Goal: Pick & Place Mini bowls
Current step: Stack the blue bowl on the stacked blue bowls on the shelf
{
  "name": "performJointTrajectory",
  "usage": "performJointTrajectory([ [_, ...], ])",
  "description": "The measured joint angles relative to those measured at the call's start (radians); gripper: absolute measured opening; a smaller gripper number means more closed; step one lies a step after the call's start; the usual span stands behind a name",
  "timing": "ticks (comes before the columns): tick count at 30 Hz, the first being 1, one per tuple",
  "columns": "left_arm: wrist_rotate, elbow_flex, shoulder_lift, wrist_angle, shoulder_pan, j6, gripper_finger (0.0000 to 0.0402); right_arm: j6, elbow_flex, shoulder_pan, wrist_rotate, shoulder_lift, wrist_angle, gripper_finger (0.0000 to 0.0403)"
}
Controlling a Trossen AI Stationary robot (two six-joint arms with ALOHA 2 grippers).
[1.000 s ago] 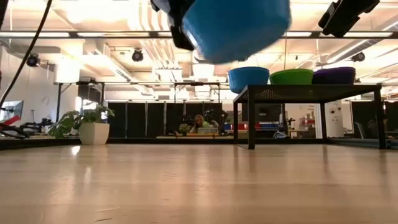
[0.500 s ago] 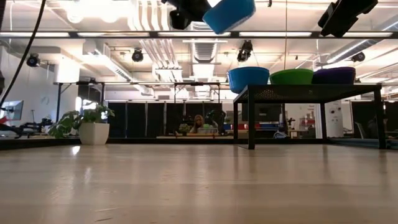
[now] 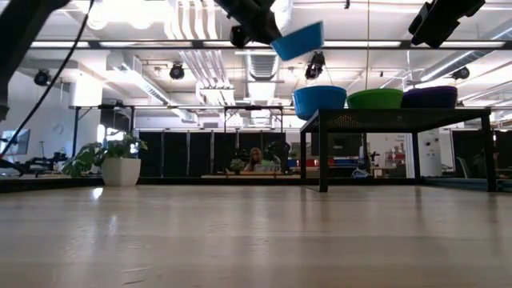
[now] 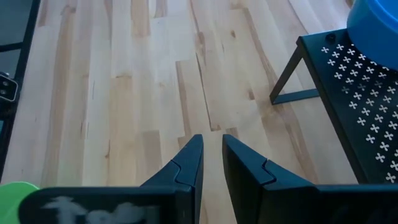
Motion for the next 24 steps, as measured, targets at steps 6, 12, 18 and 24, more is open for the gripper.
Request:
performJointTrajectory([
  [6,0.0,0.122,0.123,-0.013,0.025,0.022,0.0,0.003,0.0,0.0,0.0,0.0,0.0,0.0056],
  [12,0.032,0.184,0.215,-0.017,0.027,0.024,0.0,0.003,0.0,0.0,0.0,0.0,0.0,0.0056],
  [18,0.031,0.197,0.253,-0.05,0.029,0.034,0.0,0.003,0.0,0.0,0.0,0.0,0.0,0.0056],
  [24,0.032,0.191,0.254,-0.05,0.024,0.113,0.0006,0.003,0.0,0.0,-0.001,0.0,0.0,0.0056],
])
